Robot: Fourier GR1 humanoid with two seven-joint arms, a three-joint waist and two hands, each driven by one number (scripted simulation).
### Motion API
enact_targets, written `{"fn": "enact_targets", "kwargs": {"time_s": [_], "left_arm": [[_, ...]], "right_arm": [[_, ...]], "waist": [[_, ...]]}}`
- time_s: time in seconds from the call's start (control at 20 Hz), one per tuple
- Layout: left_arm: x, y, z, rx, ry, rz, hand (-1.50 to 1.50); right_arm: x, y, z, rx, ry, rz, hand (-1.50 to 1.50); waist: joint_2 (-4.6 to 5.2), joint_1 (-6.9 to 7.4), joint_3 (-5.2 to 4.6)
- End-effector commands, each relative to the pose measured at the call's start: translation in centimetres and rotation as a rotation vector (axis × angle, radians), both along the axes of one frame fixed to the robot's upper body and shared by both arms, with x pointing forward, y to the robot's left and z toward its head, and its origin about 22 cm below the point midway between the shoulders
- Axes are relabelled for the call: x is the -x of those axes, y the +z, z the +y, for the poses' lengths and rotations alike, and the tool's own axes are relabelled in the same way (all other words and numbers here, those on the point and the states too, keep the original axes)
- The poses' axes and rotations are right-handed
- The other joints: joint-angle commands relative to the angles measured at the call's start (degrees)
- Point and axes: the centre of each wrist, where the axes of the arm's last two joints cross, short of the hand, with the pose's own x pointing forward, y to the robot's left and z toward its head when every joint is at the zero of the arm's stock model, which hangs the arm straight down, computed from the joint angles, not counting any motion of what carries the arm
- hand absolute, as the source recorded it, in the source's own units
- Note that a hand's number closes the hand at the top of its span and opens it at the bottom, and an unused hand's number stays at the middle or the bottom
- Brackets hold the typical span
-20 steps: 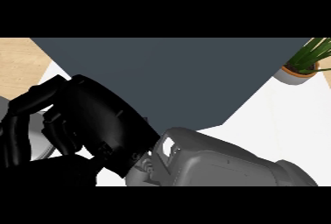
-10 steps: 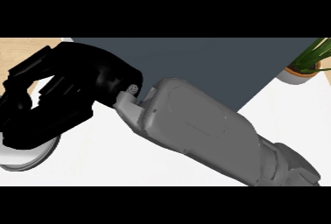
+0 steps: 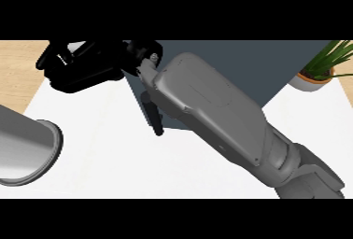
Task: Pick up the wine, place it into the cabinet and close the cabinet
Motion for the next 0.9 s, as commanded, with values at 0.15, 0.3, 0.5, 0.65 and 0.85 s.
{"fn": "enact_targets", "kwargs": {"time_s": [0.15, 0.3, 0.5, 0.65, 0.85], "left_arm": [[-0.3, 0.8, -0.1, -0.016, -0.023, 0.003, -1.5], [0.0, 0.7, -0.7, 0.018, -0.067, -0.015, -1.5], [-0.4, 1.2, -1.7, 0.051, -0.085, -0.017, -1.5], [-0.5, 0.9, -1.9, 0.056, -0.1, 0.007, -1.5], [-0.7, 1.1, -2.8, 0.076, -0.117, 0.006, -1.5]], "right_arm": [[-4.8, -2.1, -5.0, -0.034, -0.261, -0.005, 1.5], [-6.1, -3.5, -8.1, -0.052, -0.319, 0.002, 1.5], [-6.6, -3.5, -9.2, -0.072, -0.349, 0.006, 1.5], [-6.6, -3.7, -9.3, -0.096, -0.348, -0.016, 1.5], [-6.6, -4.1, -9.2, -0.084, -0.34, -0.008, 1.5]], "waist": [[1.44, -2.18, 0.99], [1.93, -1.75, 0.99], [2.14, -3.64, 1.09], [2.75, -4.77, 1.02], [2.64, -5.1, 1.01]]}}
